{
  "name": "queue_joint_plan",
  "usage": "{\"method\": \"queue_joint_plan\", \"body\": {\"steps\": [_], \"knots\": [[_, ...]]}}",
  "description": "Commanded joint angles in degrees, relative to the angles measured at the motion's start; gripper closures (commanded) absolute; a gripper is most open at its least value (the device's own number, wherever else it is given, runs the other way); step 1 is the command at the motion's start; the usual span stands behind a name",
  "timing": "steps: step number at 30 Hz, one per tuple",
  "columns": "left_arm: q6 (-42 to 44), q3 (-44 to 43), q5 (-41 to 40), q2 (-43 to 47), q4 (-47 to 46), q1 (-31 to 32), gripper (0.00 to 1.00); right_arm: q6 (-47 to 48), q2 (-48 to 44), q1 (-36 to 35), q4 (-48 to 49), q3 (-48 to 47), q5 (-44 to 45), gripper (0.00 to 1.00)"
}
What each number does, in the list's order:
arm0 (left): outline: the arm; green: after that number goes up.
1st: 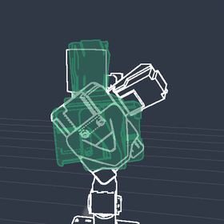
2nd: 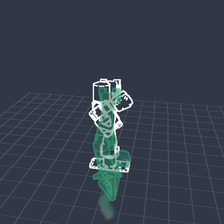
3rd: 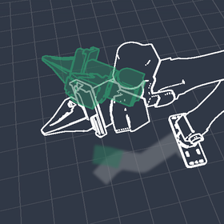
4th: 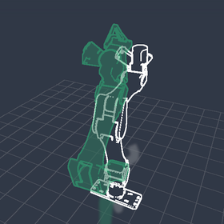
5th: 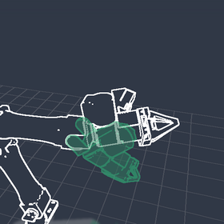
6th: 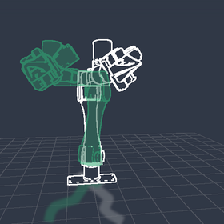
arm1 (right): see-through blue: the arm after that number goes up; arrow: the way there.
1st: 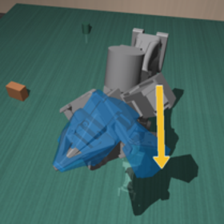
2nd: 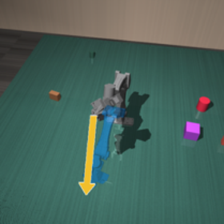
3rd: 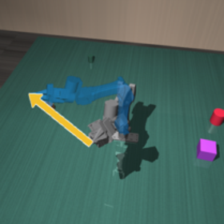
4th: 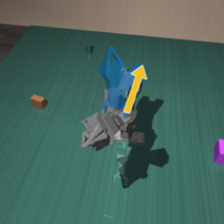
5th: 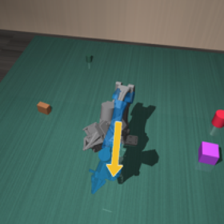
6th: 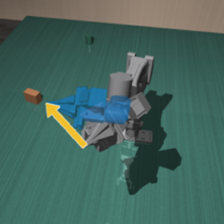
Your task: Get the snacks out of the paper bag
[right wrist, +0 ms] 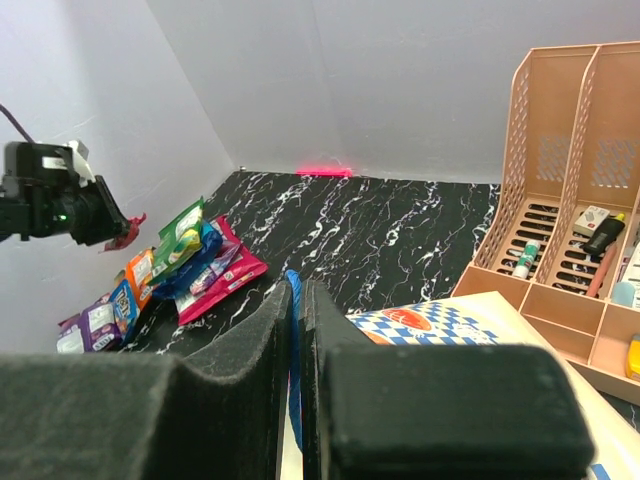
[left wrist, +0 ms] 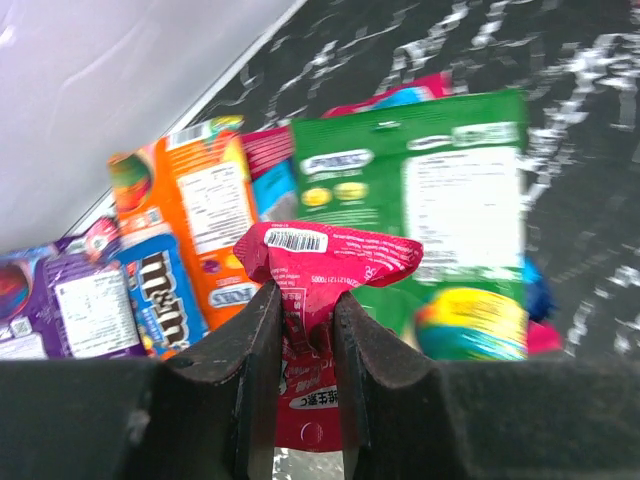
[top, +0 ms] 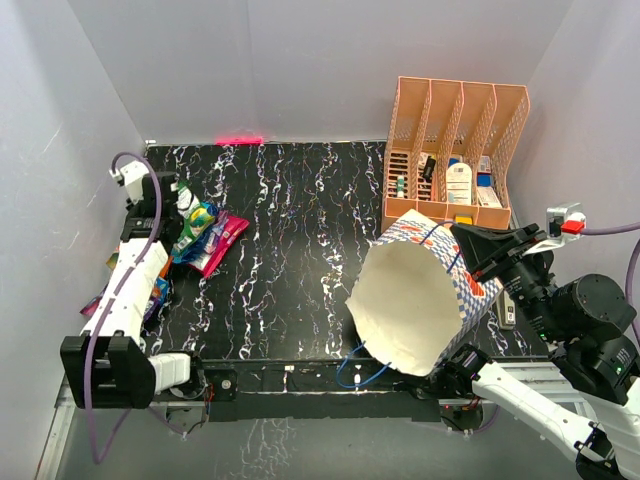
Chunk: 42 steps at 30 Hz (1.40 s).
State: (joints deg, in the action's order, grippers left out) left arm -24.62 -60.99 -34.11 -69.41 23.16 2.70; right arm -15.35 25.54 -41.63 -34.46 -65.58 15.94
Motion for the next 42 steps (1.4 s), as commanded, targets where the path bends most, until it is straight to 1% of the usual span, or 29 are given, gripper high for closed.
{"method": "queue_joint_plan", "body": {"steps": [1, 3, 6, 9, 12, 16, 17, 18, 20, 22, 26, 29, 31, 34, 36, 39, 42], "knots": [[-2.6, 6.4, -4.6, -2.1, -5.3, -5.8, 0.93, -0.7, 0.6, -0.2, 3.1, -1.9, -1.7, 0.93], [-1.6, 8.6, -4.3, -3.3, -8.0, -8.6, 0.92, -0.8, 1.2, -0.3, 3.1, -2.2, -2.1, 0.93], [-1.8, 8.3, -0.5, -5.4, -9.1, -13.7, 0.93, -0.8, 2.1, -0.3, 3.2, -2.7, -2.3, 0.93], [-1.4, 8.8, 1.0, -7.4, -10.7, -15.9, 0.91, -0.8, 2.6, -0.3, 3.7, -3.0, -2.8, 0.93], [-2.0, 7.7, 3.0, -10.0, -9.8, -17.7, 0.87, -0.8, 2.8, -0.2, 4.1, -2.7, -2.9, 0.93], [-2.8, 6.5, 6.6, -13.3, -9.4, -18.8, 0.7, -0.8, 3.0, -0.2, 4.8, -1.8, -3.5, 0.93], [-3.1, 6.0, 7.2, -13.6, -8.8, -18.9, 0.6, -0.9, 3.2, -0.3, 5.0, -1.7, -4.0, 0.93], [-3.3, 5.7, 7.7, -13.7, -8.2, -18.9, 0.52, -0.9, 3.6, -0.3, 5.4, -1.7, -4.7, 0.93], [-3.1, 5.8, 9.9, -12.8, -7.9, -18.9, 0.4, -0.8, 4.6, -0.2, 5.9, -2.0, -6.7, 0.93], [-3.0, 6.5, 11.6, -11.2, -8.2, -18.9, 0.31, -0.4, 6.1, -0.3, 6.4, -2.6, -9.4, 0.93], [-2.5, 8.2, 15.0, -6.3, -9.1, -18.8, 0.27, 0.4, 10.0, -0.2, 8.3, -4.7, -17.6, 0.93], [-1.6, 10.0, 15.5, -2.2, -10.9, -17.2, 0.22, 0.3, 13.6, -0.3, 10.6, -6.8, -24.1, 0.93], [-0.6, 10.4, 14.8, -0.4, -11.7, -15.4, 0.19, -0.6, 15.9, -0.3, 12.6, -8.5, -26.4, 0.93], [0.2, 10.6, 13.2, 0.9, -11.9, -12.9, 0.17, -2.3, 18.4, -0.3, 17.3, -10.3, -26.9, 0.93], [0.4, 10.4, 12.7, 1.1, -11.7, -11.8, 0.17, -3.0, 19.2, -0.2, 19.8, -10.9, -24.1, 0.93], [0.8, 10.3, 12.0, 1.4, -11.4, -10.5, 0.16, -4.6, 19.0, -0.3, 19.2, -11.0, -13.7, 0.93], [1.3, 10.4, 10.9, 2.1, -11.3, -9.0, 0.16, -4.3, 16.7, -0.3, 18.1, -7.7, -3.8, 0.93]]}}
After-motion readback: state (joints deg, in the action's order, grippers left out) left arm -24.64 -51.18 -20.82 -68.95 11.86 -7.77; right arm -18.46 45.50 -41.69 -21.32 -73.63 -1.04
